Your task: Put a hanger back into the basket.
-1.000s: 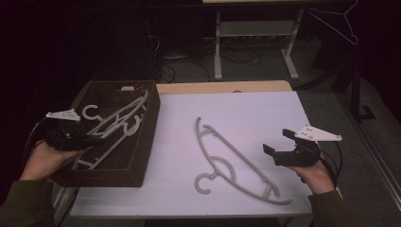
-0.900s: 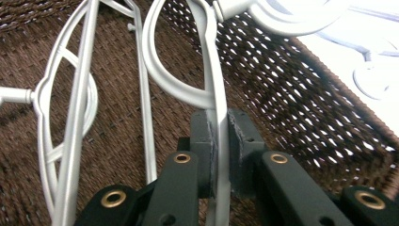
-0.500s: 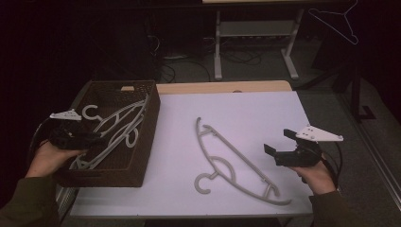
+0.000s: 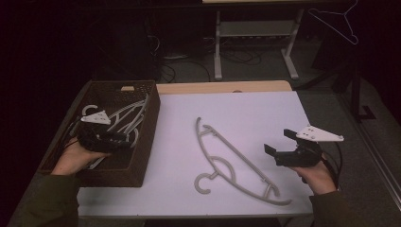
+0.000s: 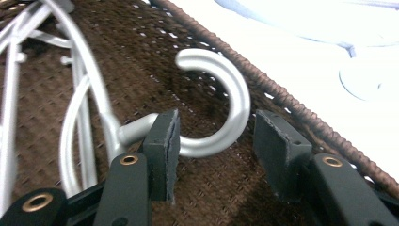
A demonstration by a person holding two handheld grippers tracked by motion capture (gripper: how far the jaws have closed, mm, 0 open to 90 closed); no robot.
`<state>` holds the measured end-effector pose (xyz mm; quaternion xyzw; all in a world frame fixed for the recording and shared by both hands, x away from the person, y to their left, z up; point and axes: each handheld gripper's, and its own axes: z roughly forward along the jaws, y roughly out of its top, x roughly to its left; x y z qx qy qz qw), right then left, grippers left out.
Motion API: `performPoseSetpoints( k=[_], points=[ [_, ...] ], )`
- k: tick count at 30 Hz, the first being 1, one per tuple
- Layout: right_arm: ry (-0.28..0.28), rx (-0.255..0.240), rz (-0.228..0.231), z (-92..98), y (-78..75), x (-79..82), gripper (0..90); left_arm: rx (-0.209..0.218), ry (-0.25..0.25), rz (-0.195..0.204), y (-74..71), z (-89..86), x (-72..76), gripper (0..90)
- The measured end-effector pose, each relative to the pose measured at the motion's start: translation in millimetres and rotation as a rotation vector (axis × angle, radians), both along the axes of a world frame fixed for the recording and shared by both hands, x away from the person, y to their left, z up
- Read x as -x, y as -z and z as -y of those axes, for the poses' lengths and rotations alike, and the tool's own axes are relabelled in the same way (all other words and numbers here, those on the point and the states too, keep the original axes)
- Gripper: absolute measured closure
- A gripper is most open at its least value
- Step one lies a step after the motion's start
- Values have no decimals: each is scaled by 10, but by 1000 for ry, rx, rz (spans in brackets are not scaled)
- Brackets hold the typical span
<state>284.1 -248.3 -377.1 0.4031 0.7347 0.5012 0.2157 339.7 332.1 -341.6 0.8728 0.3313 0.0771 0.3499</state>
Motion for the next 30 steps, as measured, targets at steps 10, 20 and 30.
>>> performPoseSetpoints(
  k=[10,20,30],
  points=[
    [0,-3,0,10,-4,3,61,-93,67,17,87,142,-27,560],
    [1,-11,0,21,-2,3,61,-131,94,55,116,246,-30,728],
    [3,-13,1,26,-10,8,61,-86,53,94,-227,147,-19,777]
  ],
)
